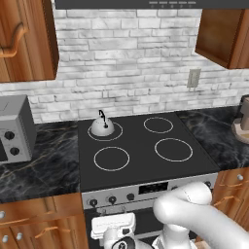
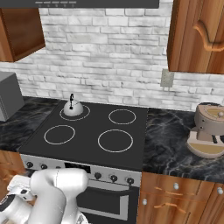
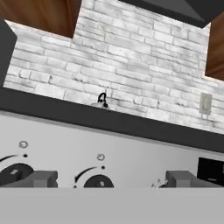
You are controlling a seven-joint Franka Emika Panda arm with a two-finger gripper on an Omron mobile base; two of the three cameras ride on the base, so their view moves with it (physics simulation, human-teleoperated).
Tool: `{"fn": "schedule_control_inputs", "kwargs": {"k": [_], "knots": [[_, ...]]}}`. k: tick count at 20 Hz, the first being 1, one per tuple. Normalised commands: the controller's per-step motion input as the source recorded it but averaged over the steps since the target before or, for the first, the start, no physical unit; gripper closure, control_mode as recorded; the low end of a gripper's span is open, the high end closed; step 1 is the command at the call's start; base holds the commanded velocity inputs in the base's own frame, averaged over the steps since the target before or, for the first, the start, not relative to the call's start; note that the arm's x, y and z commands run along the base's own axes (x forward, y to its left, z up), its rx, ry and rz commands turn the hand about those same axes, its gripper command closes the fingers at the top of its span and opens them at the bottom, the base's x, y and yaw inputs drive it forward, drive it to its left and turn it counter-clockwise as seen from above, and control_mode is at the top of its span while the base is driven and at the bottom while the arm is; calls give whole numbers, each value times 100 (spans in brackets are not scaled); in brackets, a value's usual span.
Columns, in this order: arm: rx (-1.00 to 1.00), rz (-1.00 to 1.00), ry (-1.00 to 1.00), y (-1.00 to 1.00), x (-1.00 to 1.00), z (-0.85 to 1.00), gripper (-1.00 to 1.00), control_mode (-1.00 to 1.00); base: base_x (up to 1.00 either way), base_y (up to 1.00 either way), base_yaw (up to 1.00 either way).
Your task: The kettle is done boiling. Turn off the stove, then wait for 300 timesteps before moving the kettle to the dining table.
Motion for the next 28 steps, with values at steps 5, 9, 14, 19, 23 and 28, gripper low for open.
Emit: {"fn": "schedule_control_inputs", "kwargs": {"k": [5, 9, 14, 19, 23, 28], "knots": [[0, -4, -6, 0, -31, 43, -100, -100, 0, 0, 0], [-1, -4, -6, 0, -29, 48, -100, -100, 0, 0, 0], [-3, -4, -3, 0, -19, 51, -100, -100, 0, 0, 0], [-2, -3, 0, 0, -5, 68, -100, -100, 0, 0, 0], [-10, -4, 0, 3, -1, 63, -100, -100, 0, 0, 0], [-5, -5, 0, 0, -3, 73, -100, -100, 0, 0, 0]]}}
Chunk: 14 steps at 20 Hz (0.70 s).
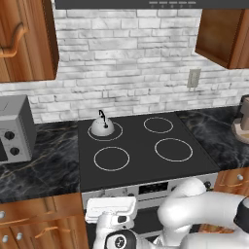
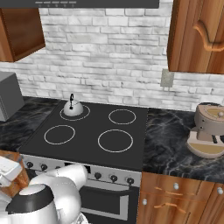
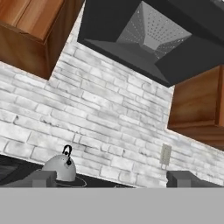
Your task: The kettle is done boiling. Turn off the stove, then wait for 300 timesteps before moving the kettle to the dining table.
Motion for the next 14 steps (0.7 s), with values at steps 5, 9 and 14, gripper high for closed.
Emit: {"fn": "schedule_control_inputs", "kwargs": {"k": [5, 9, 14], "knots": [[-2, -2, 1, 0, 0, 81, -100, -100, 0, 0, 0], [0, 0, 7, 0, 0, 77, -100, -100, 0, 0, 0], [0, 0, 12, -7, 0, 62, -100, -100, 0, 0, 0]]}}
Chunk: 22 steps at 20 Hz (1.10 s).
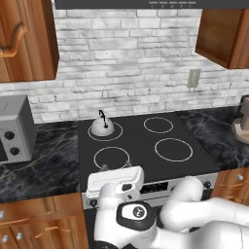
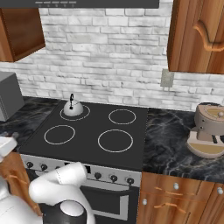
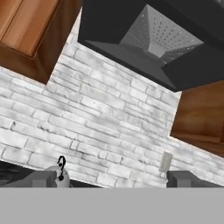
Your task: The kettle is done boiling. Turn off the stove, then wait for 300 timesteps before moving the kettle to the dining table.
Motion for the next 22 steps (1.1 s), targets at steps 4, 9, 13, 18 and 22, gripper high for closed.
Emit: {"fn": "schedule_control_inputs", "kwargs": {"k": [4, 9, 13, 18, 22], "knots": [[2, 0, 15, -20, 0, 52, -100, -100, 0, 0, 0], [5, 0, 20, -21, 3, 46, -100, -100, 0, 0, 0], [8, 0, 22, -20, 15, 34, -100, -100, 0, 0, 0], [14, 0, 19, -26, 20, 3, -100, -100, 0, 0, 0], [17, 0, 15, -24, 33, 0, -100, -100, 0, 0, 0]]}}
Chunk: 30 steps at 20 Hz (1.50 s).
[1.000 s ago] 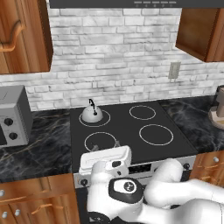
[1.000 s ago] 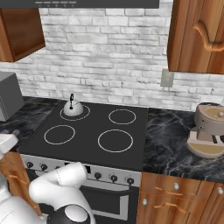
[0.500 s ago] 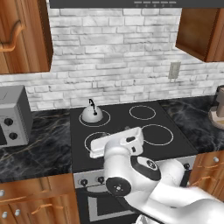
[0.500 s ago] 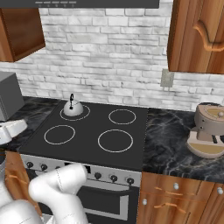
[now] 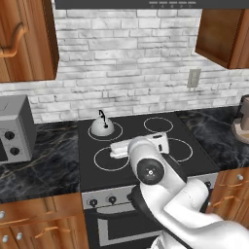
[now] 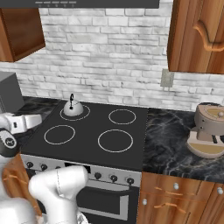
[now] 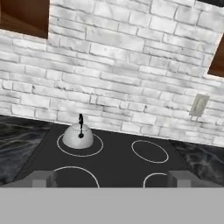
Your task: The kettle is done boiling. Turn off the stove, then wait for 300 timesteps before moving the kettle to the dining table.
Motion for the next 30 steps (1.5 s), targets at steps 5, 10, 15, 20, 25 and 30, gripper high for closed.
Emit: {"fn": "schedule_control_inputs", "kwargs": {"k": [5, 10, 15, 20, 25, 30], "knots": [[14, 1, 9, -15, 22, 0, -100, -100, 0, 0, 0], [15, 1, 15, -9, 42, 0, -100, -100, 0, 0, 0], [14, 4, 20, -7, 50, 0, -100, -100, 0, 0, 0], [10, 5, 21, -5, 52, 0, -100, -100, 0, 0, 0], [7, 6, 17, -1, 44, -1, -100, -100, 0, 0, 0], [0, 4, 12, 0, 46, -17, -100, -100, 0, 0, 0]]}}
